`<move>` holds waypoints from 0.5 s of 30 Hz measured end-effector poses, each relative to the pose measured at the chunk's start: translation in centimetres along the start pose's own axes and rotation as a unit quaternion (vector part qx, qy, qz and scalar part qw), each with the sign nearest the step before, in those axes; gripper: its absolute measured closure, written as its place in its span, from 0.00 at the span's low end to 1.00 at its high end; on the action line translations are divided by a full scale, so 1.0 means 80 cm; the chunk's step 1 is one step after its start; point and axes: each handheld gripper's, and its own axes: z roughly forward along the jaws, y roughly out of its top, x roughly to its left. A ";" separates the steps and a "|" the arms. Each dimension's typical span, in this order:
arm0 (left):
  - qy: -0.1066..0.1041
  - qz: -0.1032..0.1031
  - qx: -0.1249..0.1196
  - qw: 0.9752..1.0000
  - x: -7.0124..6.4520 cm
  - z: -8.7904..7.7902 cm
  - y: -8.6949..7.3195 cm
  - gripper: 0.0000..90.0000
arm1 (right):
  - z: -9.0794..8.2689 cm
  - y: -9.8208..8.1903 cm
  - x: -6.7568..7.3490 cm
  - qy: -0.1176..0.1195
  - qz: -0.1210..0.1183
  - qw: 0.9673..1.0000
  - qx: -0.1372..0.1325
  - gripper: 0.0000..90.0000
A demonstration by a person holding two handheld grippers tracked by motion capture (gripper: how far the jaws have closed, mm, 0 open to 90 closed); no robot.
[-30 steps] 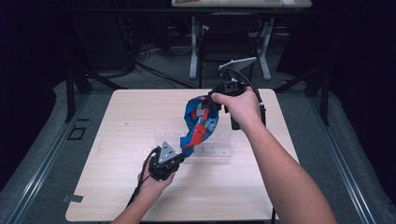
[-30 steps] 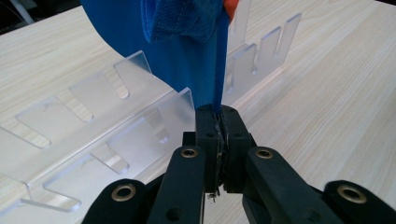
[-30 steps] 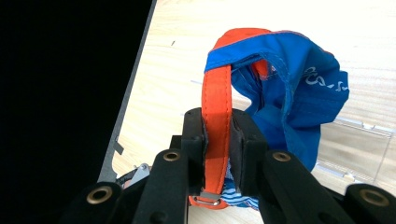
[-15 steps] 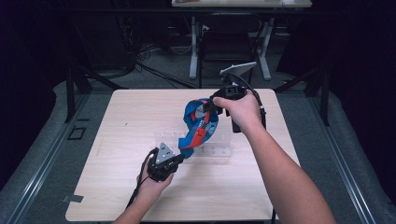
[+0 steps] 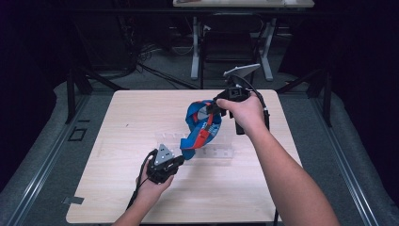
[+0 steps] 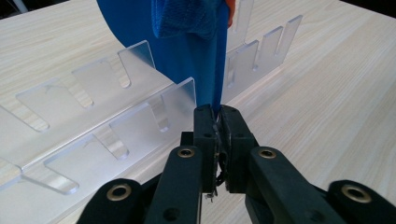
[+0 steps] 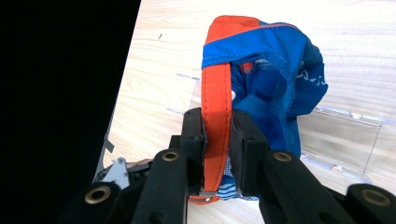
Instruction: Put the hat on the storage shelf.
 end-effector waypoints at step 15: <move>0.000 -0.022 -0.010 1.000 0.011 -0.021 -0.010 0.82 | -0.018 -0.004 -0.016 -0.005 0.003 1.000 -0.015 0.79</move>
